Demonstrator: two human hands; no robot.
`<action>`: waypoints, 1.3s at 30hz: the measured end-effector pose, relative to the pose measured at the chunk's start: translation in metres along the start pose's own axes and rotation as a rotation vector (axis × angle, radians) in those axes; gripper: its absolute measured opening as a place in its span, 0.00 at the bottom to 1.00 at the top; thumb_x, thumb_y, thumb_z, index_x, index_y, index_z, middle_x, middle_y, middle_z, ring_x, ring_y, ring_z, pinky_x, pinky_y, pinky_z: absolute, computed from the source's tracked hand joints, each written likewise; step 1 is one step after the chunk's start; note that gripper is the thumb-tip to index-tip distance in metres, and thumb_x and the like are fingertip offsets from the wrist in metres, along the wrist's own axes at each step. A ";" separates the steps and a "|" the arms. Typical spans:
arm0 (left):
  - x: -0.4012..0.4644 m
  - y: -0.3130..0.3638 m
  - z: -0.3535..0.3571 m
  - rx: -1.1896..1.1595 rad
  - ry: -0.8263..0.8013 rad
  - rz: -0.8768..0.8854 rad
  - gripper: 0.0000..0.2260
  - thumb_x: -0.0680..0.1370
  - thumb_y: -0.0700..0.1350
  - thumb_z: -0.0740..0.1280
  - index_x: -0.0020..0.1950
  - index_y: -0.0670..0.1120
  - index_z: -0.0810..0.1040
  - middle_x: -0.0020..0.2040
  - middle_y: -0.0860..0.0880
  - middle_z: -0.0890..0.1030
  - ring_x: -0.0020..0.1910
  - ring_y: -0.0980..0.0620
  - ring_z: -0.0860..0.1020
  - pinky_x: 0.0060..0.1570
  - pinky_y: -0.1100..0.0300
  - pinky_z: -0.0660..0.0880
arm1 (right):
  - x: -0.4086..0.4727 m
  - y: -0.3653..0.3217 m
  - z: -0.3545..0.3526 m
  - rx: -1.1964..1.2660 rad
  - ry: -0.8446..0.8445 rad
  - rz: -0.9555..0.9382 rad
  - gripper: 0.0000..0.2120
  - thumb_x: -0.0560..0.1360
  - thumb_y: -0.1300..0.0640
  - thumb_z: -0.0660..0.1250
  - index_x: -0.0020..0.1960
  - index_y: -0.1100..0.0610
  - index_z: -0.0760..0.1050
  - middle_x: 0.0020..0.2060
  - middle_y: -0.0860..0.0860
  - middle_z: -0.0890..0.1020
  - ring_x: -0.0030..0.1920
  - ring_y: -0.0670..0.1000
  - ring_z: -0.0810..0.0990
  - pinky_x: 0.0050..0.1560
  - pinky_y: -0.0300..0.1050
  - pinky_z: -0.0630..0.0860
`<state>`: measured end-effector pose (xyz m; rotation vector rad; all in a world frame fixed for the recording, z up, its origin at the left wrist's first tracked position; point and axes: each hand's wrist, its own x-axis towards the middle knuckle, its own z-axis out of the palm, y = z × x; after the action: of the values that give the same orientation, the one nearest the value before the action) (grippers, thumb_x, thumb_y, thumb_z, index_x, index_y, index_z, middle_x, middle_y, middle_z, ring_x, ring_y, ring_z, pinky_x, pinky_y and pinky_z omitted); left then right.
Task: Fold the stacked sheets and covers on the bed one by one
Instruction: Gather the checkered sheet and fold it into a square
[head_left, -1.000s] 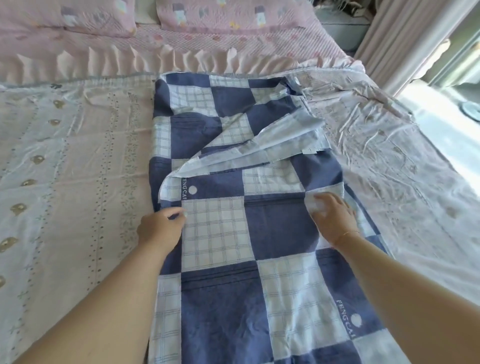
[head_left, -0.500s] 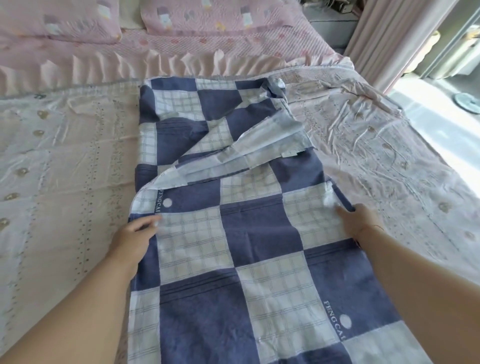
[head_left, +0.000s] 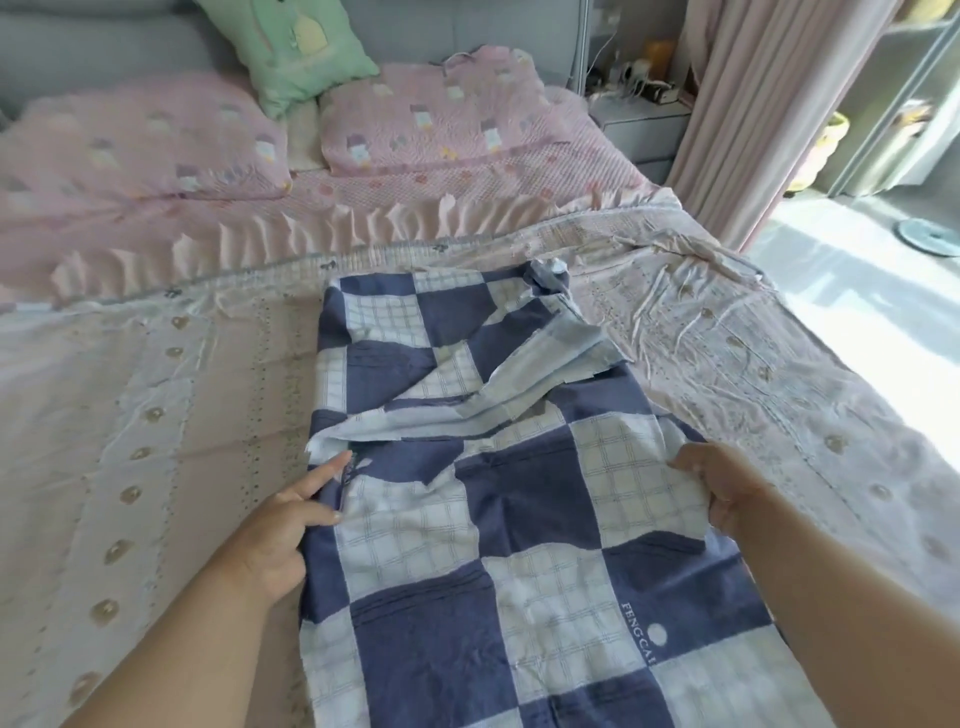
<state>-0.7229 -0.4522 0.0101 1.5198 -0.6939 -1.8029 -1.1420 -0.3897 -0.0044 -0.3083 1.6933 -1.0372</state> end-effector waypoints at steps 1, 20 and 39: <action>-0.014 0.003 -0.001 0.001 -0.032 -0.018 0.28 0.72 0.22 0.54 0.59 0.49 0.79 0.53 0.44 0.84 0.53 0.44 0.79 0.49 0.53 0.76 | -0.016 -0.003 -0.005 0.023 -0.017 0.015 0.20 0.72 0.70 0.55 0.59 0.56 0.74 0.29 0.58 0.82 0.27 0.57 0.81 0.29 0.51 0.80; -0.207 0.198 0.019 0.078 0.356 0.529 0.05 0.76 0.37 0.68 0.45 0.43 0.84 0.41 0.45 0.81 0.41 0.47 0.77 0.47 0.56 0.73 | -0.200 -0.209 -0.019 0.155 -0.271 -0.261 0.18 0.77 0.45 0.64 0.59 0.56 0.78 0.47 0.58 0.84 0.47 0.58 0.83 0.39 0.50 0.81; -0.366 0.302 0.024 -0.009 0.384 0.902 0.12 0.78 0.34 0.63 0.53 0.48 0.80 0.41 0.45 0.80 0.35 0.50 0.78 0.34 0.61 0.75 | -0.313 -0.317 0.007 0.120 -0.270 -0.798 0.18 0.76 0.68 0.64 0.63 0.54 0.75 0.52 0.57 0.79 0.47 0.56 0.79 0.44 0.43 0.80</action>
<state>-0.6651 -0.3609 0.4728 1.1933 -0.9606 -0.8148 -1.1032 -0.3747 0.4391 -1.0502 1.2586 -1.5755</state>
